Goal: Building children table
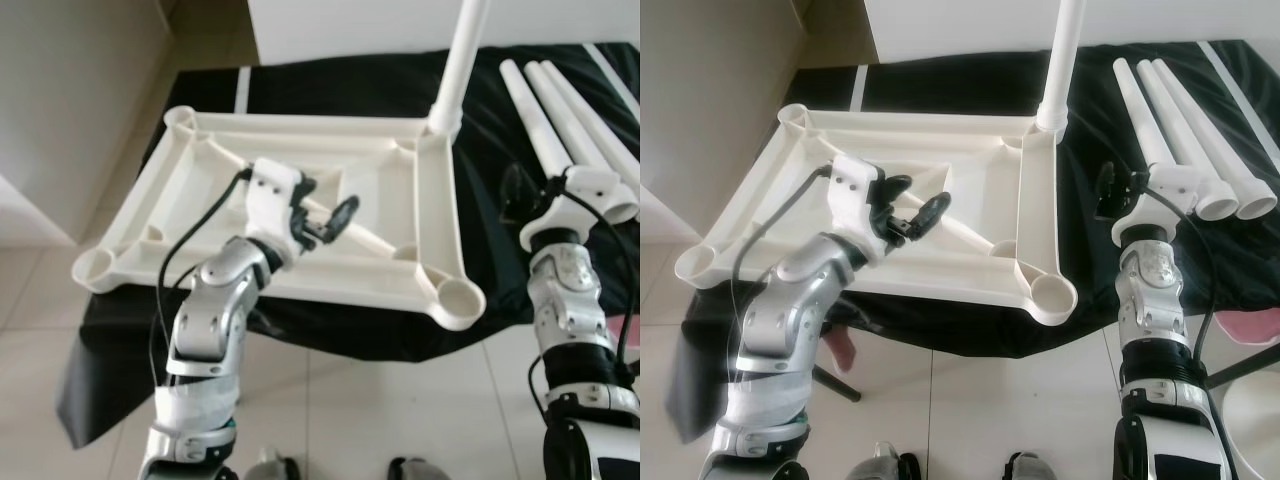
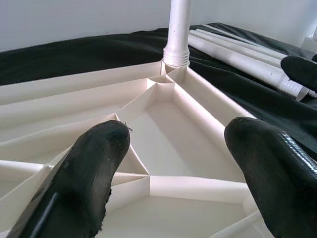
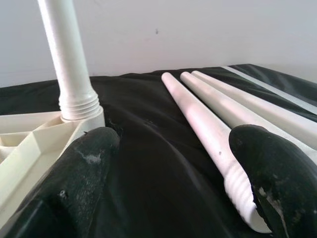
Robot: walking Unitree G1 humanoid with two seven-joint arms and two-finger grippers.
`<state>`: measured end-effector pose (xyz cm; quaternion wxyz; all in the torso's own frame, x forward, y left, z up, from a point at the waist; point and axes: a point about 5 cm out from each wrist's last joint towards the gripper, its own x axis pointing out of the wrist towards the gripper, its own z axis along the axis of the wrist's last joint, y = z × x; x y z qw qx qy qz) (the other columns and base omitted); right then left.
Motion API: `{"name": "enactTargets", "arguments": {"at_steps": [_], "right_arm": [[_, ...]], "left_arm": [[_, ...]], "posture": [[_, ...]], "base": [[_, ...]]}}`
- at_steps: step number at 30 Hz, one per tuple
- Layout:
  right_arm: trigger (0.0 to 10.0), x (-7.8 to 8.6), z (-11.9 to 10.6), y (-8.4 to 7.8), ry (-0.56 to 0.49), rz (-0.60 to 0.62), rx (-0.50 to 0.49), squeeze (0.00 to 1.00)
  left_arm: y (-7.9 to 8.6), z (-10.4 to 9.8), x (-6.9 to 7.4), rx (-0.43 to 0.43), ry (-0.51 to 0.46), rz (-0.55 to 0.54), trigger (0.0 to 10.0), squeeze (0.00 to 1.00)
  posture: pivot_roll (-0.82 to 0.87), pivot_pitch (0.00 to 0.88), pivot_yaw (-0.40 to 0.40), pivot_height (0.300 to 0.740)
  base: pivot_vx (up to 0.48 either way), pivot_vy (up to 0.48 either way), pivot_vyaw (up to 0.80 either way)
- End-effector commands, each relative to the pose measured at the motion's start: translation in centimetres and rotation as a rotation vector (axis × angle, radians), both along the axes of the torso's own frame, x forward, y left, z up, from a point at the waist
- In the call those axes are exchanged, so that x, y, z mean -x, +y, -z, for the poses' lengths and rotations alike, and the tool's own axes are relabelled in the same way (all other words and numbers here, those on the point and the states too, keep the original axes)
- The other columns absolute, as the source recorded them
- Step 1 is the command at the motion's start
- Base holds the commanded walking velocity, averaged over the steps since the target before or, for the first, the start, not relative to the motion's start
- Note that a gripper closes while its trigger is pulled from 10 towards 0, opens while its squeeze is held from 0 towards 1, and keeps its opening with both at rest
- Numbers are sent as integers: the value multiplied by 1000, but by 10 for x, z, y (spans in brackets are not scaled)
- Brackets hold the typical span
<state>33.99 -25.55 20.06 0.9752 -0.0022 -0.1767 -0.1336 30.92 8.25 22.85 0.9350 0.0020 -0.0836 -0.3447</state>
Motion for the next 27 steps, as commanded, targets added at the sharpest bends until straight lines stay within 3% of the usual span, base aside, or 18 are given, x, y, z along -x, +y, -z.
{"name": "enactTargets", "arguments": {"at_steps": [1,7,10,13,15,17,24,27], "right_arm": [[10000,4,13,-3,52,48,-27,0],[10000,10,25,-7,109,95,-41,0],[10000,13,22,-3,84,82,-17,0],[10000,15,18,9,39,52,-1,0],[10000,16,16,24,14,4,-1,0],[10000,16,16,24,14,4,-1,0],[10000,24,17,49,-20,-73,7,0],[10000,25,19,49,-6,-73,24,0]], "left_arm": [[1,7,-5,0,26,-63,10000,0],[-4,20,-8,-26,71,-40,10000,0],[-7,17,-9,42,75,6,10000,0],[-7,16,-9,80,69,28,10000,0],[-9,16,-9,116,74,44,10000,0],[-9,16,-9,116,74,44,10000,0],[-7,21,-11,139,80,38,10000,0],[-5,22,-14,143,74,22,10000,0]], "posture": [[13,91,72,740],[-7,50,79,740],[-27,33,78,740],[-35,30,76,740],[-47,14,73,740],[-47,14,73,740],[-63,0,68,740],[-64,0,65,740]], "base": [[0,0,0],[0,0,0],[0,0,0],[0,0,0],[0,0,0],[0,0,0],[0,0,0],[0,0,0]]}}
